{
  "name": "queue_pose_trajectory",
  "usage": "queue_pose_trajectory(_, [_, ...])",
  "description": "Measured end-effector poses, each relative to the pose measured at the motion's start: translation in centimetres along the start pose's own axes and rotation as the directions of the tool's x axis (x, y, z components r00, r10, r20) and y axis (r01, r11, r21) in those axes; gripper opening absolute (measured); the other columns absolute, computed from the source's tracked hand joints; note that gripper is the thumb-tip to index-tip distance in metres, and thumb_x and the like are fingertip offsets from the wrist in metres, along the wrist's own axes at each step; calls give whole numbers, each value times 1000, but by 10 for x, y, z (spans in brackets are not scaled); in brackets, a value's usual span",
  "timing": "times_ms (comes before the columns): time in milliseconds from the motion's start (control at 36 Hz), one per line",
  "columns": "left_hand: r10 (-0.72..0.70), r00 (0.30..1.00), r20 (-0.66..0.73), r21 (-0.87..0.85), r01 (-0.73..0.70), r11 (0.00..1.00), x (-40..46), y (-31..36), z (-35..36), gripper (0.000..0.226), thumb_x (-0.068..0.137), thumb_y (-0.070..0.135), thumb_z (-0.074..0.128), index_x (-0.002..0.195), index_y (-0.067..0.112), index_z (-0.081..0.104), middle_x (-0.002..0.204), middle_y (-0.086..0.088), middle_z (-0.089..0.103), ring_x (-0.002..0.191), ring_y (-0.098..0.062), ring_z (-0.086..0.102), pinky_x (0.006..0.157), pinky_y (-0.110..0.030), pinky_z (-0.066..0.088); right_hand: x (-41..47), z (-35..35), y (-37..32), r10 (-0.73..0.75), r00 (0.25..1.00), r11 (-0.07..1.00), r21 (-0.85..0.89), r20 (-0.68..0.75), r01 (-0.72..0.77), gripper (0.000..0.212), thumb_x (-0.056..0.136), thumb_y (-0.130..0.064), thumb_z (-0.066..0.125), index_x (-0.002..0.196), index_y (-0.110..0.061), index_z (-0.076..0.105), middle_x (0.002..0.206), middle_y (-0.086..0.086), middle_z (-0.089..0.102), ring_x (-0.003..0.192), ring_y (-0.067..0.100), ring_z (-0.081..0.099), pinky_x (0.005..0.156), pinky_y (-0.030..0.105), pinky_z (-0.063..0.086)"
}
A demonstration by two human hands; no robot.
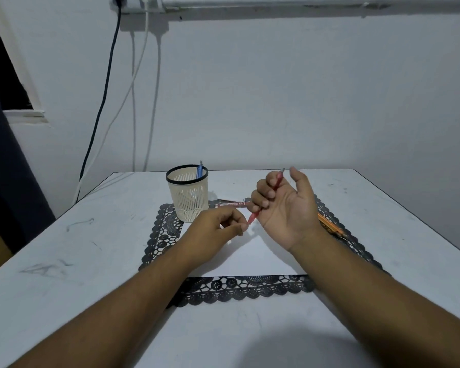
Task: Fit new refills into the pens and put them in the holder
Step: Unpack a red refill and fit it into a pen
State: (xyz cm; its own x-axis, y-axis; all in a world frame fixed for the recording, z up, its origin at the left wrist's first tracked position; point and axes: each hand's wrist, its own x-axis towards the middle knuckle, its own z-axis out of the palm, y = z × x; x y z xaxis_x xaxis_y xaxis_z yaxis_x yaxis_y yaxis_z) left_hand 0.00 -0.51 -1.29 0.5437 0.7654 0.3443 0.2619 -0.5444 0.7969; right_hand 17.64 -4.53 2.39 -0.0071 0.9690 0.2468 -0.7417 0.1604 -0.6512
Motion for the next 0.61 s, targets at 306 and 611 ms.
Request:
queue_pose_trajectory(306, [-22,1000,16,-24,23,999,0,-1,0,11,95,15,71,85,20,71,77,8,71,71,-7,58,69,-24,45,-1,-4,-1,10,1000,999,50,16,-10,35,88,-42,41,64,-18,34,61,0,22,61,17,16,61,35,20])
queue_pose_trajectory(611, [-18,1000,24,-41,19,999,0,0,-1,12,96,15,69,85,19,71,77,7,71,69,-7,58,66,-20,45,0,-7,-3,10,999,998,65,31,-12,33,87,-40,41,65,-18,32,61,0,22,61,17,17,61,35,19])
